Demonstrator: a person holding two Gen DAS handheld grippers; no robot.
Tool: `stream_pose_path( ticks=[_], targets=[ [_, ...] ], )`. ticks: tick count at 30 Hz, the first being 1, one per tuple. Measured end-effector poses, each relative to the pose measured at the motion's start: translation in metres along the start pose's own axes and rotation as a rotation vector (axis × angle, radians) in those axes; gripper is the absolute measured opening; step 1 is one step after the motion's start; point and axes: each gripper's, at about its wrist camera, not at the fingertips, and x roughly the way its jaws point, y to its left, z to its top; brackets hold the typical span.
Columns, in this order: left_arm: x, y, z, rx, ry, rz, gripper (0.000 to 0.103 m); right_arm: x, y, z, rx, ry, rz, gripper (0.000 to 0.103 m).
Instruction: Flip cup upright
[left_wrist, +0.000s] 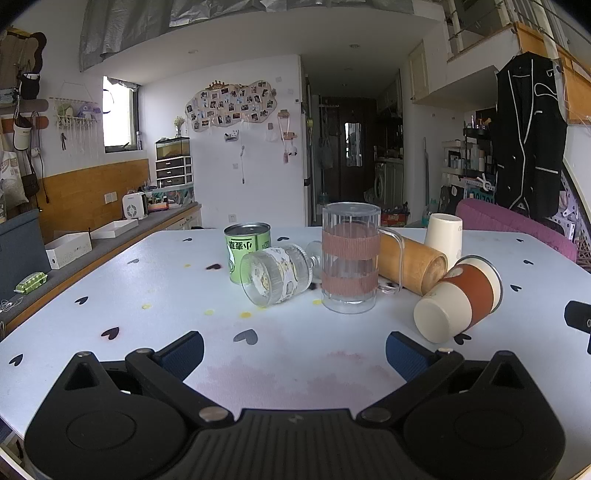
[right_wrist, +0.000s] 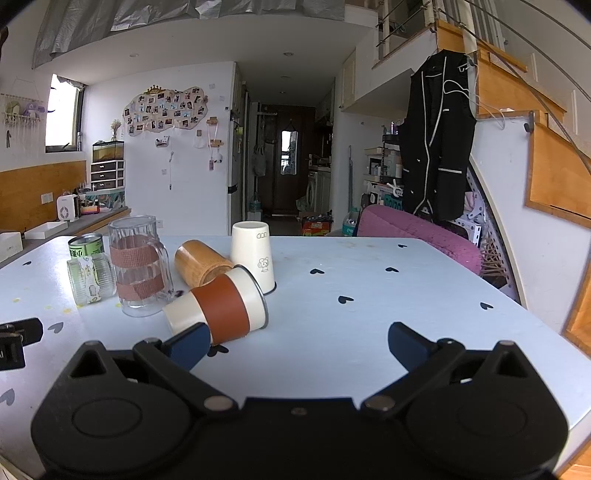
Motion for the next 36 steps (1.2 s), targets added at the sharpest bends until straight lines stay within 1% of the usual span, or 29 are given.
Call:
stream_pose_path(
  ticks=[10, 36],
  targets=[
    [0.0008, 0.0007, -0.0067, 0.002, 0.005, -0.001, 0.103, 0.0000, -0.0014, -0.0001, -0.001, 0.001, -0.002, 0.103],
    [0.0003, 0.0006, -0.0052, 0.003, 0.005, -0.002, 0.103, 0.0005, -0.0016, 0.0000, -0.004, 0.003, -0.006, 0.103]
  ],
)
